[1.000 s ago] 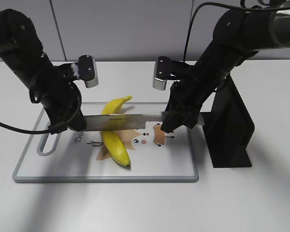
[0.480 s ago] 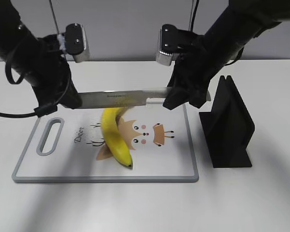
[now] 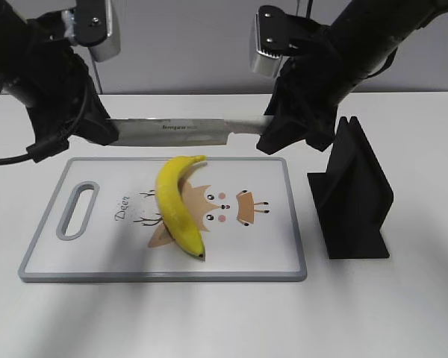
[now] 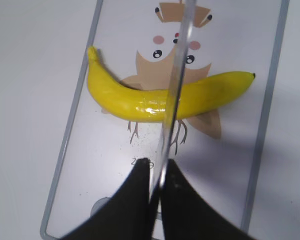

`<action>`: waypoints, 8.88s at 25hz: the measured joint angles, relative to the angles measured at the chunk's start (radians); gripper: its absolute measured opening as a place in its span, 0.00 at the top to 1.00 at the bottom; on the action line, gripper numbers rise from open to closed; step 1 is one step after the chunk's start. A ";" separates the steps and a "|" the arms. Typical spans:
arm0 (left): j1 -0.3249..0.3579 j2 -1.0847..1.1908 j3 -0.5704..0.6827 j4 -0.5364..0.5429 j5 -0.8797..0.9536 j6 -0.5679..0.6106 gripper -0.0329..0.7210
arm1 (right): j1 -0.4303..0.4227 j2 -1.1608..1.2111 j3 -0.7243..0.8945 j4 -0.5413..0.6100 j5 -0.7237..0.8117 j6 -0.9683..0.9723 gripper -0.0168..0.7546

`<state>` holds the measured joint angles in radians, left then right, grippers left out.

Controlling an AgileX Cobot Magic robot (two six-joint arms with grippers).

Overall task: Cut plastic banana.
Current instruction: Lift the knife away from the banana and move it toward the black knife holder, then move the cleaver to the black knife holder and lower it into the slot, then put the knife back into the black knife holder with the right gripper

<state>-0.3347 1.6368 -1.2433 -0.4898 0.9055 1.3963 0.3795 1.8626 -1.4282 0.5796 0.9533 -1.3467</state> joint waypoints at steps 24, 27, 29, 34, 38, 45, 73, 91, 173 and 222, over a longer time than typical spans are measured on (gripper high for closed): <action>0.024 -0.130 -0.079 0.113 0.042 -0.492 0.11 | 0.000 -0.104 0.000 -0.122 0.102 0.071 0.75; 0.052 -0.160 -0.120 0.148 0.055 -0.618 0.12 | 0.000 -0.104 0.000 -0.144 0.103 0.156 0.75; 0.075 -0.186 -0.131 0.202 0.059 -0.697 0.12 | 0.000 -0.104 0.000 -0.163 0.103 0.240 0.75; 0.166 -0.258 -0.134 0.297 0.129 -0.821 0.14 | 0.000 -0.119 0.000 -0.227 0.105 0.455 0.75; 0.249 -0.311 -0.132 0.300 0.171 -0.855 0.16 | 0.000 -0.170 0.000 -0.232 0.102 0.599 0.75; 0.284 -0.487 0.038 0.277 0.101 -0.869 0.17 | 0.000 -0.295 0.062 -0.283 0.028 0.924 0.75; 0.284 -1.558 0.729 0.401 0.207 -1.181 0.19 | 0.000 -0.562 0.521 -0.379 -0.422 1.429 0.75; 0.284 -1.642 0.749 0.419 0.194 -1.208 0.19 | 0.000 -0.500 0.542 -0.678 -0.423 1.792 0.75; 0.284 -1.642 0.749 0.420 0.189 -1.209 0.20 | 0.000 -1.644 0.917 -0.423 0.084 1.142 0.26; 0.285 -1.642 0.749 0.422 0.187 -1.210 0.20 | -0.295 -1.869 0.917 -0.415 0.090 1.142 0.30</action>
<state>-0.0502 -0.0053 -0.4947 -0.0679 1.0929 0.1858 0.0850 -0.0062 -0.5113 0.1643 1.0432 -0.2047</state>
